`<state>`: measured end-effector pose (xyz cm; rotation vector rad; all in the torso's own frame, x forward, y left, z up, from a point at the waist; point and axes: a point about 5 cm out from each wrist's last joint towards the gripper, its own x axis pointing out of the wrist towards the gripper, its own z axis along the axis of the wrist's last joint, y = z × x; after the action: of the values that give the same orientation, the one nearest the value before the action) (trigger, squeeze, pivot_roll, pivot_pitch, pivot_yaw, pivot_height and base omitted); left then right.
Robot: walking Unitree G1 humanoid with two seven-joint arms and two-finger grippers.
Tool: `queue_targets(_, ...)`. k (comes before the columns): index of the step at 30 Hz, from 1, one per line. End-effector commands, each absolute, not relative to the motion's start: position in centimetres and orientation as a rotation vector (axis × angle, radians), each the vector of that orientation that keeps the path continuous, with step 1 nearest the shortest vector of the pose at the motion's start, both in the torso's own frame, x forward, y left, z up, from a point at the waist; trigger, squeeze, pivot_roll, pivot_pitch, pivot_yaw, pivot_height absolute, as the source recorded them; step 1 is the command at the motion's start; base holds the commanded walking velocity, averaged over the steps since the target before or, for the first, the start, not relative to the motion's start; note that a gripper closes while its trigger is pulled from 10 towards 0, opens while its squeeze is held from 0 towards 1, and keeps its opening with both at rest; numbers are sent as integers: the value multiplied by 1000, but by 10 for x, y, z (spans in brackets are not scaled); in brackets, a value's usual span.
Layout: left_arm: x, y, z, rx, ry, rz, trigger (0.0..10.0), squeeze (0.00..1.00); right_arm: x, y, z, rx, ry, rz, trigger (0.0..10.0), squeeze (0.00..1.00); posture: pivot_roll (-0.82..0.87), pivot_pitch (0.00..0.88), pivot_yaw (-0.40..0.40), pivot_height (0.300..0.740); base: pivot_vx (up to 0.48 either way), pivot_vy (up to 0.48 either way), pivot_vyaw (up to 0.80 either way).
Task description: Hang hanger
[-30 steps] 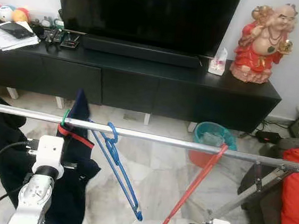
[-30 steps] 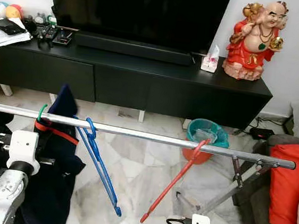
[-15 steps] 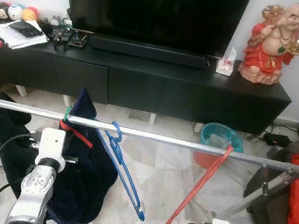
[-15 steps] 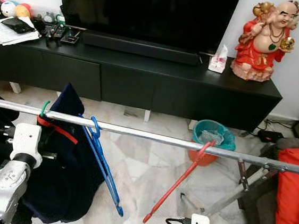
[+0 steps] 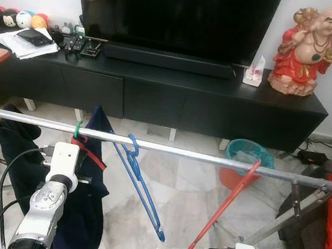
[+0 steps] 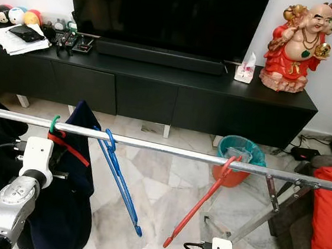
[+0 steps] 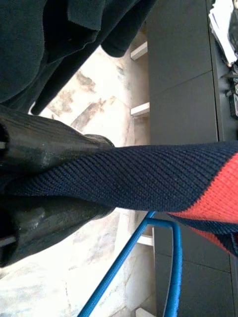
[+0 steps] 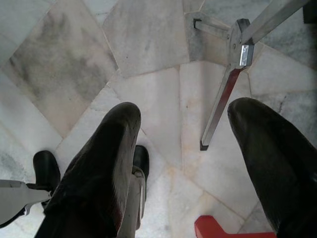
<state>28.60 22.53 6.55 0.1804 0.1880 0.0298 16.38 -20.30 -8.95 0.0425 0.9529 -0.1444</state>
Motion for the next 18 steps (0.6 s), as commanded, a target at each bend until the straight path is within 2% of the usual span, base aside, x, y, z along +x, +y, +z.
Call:
queue_targets(1,276,222,49,188,276,-3,10000,0,164,-203,-89,49,954,-152,10000,0,-46,0,-44,740,0,0,0)
queue_targets(7,260,227,51,193,243,18,10000,0,164,-203,-89,61,948,-171,10000,0,-40,0,-42,740,0,0,0)
queue_targets(8,257,229,53,186,216,39,10000,78,164,-203,-89,61,948,-177,10000,0,-37,0,-43,740,0,0,0)
queue_targets(9,256,230,55,182,205,49,10000,78,164,-203,-89,58,949,-175,10000,0,-37,0,-43,740,0,0,0)
queue_targets(10,256,229,58,171,182,57,10000,965,164,-204,-89,57,949,-173,10000,0,-34,0,-45,740,0,0,0)
queue_targets(11,255,229,60,164,168,61,10000,1000,165,-204,-89,56,949,-173,10000,0,-34,0,-45,740,0,0,0)
queue_targets(18,254,224,75,135,78,72,10000,1000,164,-205,-89,56,948,-170,10000,0,-35,0,-52,740,0,0,0)
